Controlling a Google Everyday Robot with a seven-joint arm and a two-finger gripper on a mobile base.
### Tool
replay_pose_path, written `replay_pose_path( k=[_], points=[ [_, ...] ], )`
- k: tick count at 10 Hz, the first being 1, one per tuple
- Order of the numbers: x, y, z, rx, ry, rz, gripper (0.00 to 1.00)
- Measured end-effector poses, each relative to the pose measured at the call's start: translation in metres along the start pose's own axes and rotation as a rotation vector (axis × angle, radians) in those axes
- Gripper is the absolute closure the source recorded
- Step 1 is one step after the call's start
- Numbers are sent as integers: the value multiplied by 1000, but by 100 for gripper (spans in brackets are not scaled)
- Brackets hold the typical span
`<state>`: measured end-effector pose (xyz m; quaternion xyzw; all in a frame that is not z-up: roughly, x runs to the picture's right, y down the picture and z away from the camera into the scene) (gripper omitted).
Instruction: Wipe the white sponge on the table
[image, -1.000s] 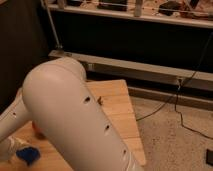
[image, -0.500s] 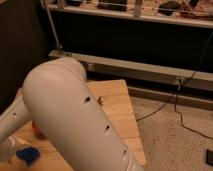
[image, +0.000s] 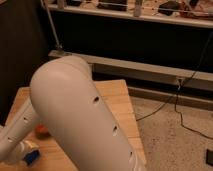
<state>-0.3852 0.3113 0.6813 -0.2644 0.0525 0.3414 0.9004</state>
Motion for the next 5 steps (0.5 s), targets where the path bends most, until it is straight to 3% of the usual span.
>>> replay_pose_path(
  k=[5],
  points=[
    [-25,-1,7,-26,-100,-38,35]
  ],
)
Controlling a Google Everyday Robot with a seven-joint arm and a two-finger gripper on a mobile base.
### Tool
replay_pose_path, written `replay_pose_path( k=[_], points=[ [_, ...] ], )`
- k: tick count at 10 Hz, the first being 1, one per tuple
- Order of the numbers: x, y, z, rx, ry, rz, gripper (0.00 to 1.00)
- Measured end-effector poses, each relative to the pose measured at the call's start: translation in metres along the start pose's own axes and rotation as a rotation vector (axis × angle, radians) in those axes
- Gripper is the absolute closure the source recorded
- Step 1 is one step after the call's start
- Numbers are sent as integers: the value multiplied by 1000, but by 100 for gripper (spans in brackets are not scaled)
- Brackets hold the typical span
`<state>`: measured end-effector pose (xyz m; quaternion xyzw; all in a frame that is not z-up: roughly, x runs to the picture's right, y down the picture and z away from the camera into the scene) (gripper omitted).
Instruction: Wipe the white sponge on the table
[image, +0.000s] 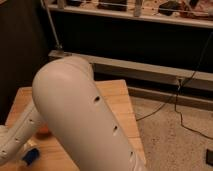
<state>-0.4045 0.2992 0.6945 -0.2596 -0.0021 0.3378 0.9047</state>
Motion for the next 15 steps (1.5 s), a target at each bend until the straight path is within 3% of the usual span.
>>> replay_pose_path(
  k=[3,6,8,11,15],
  points=[
    [-14,6,10,-19,7,-52,35],
    [-25,23,25,-46,42,-121,35],
    [-28,25,33,-41,69,-151,35],
    [-16,12,32,-3,138,-131,35],
    [-4,14,33,-15,173,-104,35]
  ],
)
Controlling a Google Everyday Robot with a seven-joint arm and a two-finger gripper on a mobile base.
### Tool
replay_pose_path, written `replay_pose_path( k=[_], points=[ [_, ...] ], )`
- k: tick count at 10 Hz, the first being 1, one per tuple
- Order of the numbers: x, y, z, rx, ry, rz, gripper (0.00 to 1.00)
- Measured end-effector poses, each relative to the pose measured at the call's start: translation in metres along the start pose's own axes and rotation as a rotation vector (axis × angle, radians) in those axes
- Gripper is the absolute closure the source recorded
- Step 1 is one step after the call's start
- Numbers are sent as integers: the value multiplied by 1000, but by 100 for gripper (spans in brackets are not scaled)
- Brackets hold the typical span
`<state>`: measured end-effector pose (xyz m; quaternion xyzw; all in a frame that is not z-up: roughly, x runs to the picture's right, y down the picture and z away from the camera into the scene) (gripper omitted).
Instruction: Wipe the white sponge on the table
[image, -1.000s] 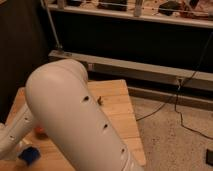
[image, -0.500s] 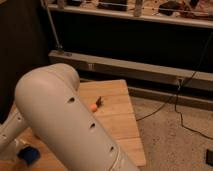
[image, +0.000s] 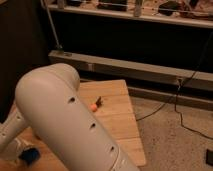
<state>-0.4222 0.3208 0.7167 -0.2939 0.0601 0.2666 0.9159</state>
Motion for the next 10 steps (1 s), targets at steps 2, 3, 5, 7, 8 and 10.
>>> replay_pose_path(
  k=[2,3,5,7,8,10],
  points=[
    [0,0,2,-9,-1,12,35],
    [1,-2,4,-8,1,19,35],
    [1,-6,5,1,1,18,35],
    [-3,-9,6,15,-3,-24,35],
    [-6,-8,5,16,-8,-49,35],
    [-13,-6,5,5,-23,-81,35]
  ],
)
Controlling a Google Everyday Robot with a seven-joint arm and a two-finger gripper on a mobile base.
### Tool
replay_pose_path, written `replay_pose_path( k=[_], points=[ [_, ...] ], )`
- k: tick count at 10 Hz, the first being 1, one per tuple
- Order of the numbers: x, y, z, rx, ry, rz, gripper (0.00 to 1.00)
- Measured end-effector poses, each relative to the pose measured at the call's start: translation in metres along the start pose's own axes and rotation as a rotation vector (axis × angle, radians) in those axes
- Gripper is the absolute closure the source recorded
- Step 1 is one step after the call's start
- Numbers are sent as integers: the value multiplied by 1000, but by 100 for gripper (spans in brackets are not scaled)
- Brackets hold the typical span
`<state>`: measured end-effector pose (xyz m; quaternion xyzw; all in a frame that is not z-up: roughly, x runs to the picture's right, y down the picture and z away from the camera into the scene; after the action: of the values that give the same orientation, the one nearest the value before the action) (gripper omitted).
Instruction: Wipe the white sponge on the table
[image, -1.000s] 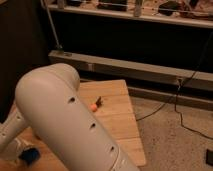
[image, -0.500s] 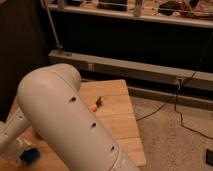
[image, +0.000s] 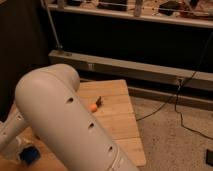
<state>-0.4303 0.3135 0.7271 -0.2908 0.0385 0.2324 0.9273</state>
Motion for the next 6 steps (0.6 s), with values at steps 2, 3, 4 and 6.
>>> replay_pose_path(
  k=[2,3,4,6],
  points=[
    [-2,0,1,-7,-4,-17,35],
    [-2,0,2,-12,-1,-21,35],
    [-1,0,3,-16,4,-22,35],
    [3,0,7,-20,17,-22,35]
  ],
)
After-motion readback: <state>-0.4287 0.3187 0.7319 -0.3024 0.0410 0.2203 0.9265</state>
